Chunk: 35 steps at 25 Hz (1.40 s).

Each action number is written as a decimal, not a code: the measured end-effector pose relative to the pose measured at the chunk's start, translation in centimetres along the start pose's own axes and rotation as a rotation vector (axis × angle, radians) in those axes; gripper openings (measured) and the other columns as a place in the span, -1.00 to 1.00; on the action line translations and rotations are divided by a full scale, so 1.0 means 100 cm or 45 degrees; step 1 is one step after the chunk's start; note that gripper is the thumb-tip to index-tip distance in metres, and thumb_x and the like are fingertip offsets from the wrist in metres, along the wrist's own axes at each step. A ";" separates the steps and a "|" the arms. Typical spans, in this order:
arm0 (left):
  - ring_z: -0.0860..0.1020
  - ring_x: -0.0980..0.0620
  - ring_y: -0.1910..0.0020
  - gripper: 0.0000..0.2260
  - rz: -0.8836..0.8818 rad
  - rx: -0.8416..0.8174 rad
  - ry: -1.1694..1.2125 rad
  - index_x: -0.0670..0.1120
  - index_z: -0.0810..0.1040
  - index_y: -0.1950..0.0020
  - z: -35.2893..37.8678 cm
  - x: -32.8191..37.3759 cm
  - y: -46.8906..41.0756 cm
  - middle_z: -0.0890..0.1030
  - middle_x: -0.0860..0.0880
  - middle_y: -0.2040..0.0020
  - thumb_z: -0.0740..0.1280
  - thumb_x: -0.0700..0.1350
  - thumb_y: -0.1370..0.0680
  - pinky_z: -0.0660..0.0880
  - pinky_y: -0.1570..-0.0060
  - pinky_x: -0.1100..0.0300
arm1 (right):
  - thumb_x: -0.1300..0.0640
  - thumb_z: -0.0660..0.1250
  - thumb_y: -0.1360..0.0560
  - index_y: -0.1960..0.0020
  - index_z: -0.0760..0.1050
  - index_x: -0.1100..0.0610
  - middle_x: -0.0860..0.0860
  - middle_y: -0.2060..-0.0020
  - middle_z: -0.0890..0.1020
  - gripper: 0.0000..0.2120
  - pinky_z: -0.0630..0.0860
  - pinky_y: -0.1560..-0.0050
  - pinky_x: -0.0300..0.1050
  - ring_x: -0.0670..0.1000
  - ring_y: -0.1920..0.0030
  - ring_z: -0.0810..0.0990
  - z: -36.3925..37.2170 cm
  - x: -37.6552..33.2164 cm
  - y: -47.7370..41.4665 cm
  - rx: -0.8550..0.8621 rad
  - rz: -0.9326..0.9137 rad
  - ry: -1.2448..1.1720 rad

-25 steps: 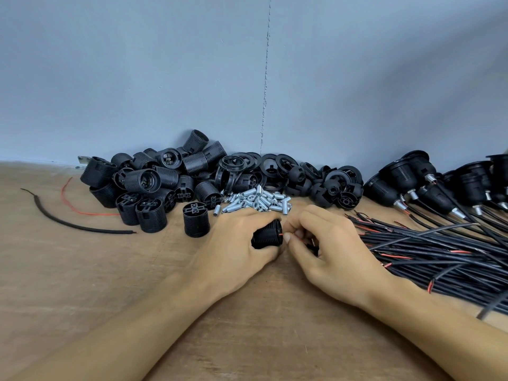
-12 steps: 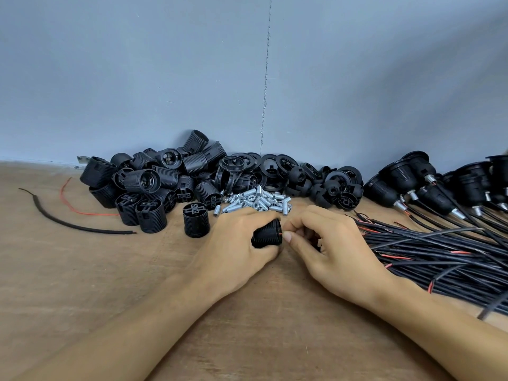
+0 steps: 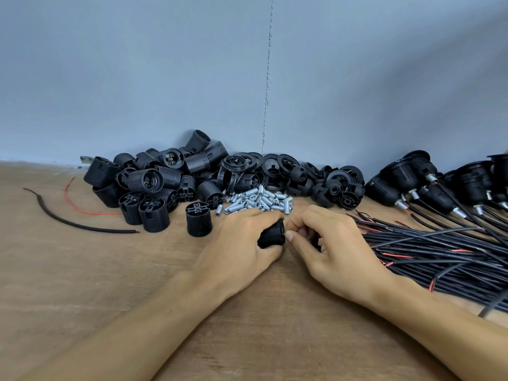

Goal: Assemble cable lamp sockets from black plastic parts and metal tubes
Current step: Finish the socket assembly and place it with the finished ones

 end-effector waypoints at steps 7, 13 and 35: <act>0.52 0.05 0.12 -0.85 -0.021 -0.029 -0.035 0.01 0.60 0.02 0.000 0.003 0.000 0.55 0.10 0.19 0.37 -0.02 -0.44 0.50 0.09 -0.01 | 0.24 0.40 -0.52 0.17 0.47 -0.03 -0.15 0.28 0.51 -0.79 0.38 0.21 -0.32 -0.11 0.22 0.49 -0.001 -0.001 0.000 -0.010 0.019 0.001; 0.54 0.05 0.09 -0.79 -0.051 -0.048 -0.029 0.00 0.62 -0.03 -0.001 0.003 0.000 0.60 0.09 0.15 0.34 0.00 -0.43 0.50 0.06 -0.01 | 0.21 0.40 -0.53 0.17 0.52 0.02 -0.13 0.28 0.52 -0.86 0.37 0.20 -0.33 -0.05 0.21 0.50 -0.002 -0.001 -0.001 -0.021 0.055 -0.009; 0.51 0.18 0.08 -0.74 -0.201 0.047 -0.015 0.18 0.46 -0.09 0.005 -0.010 0.000 0.58 0.18 0.09 0.46 0.07 -0.47 0.48 0.08 0.23 | 0.14 0.47 -0.48 0.12 0.64 -0.05 -0.12 0.25 0.65 -0.90 0.51 0.16 -0.22 -0.07 0.18 0.60 -0.006 0.004 -0.004 -0.030 0.237 -0.151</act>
Point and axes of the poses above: each hand's wrist, its own y-axis away from the middle knuckle, its own z-axis out of the palm, x = y × z, the point moved 2 cm from there along -y, towards the middle knuckle
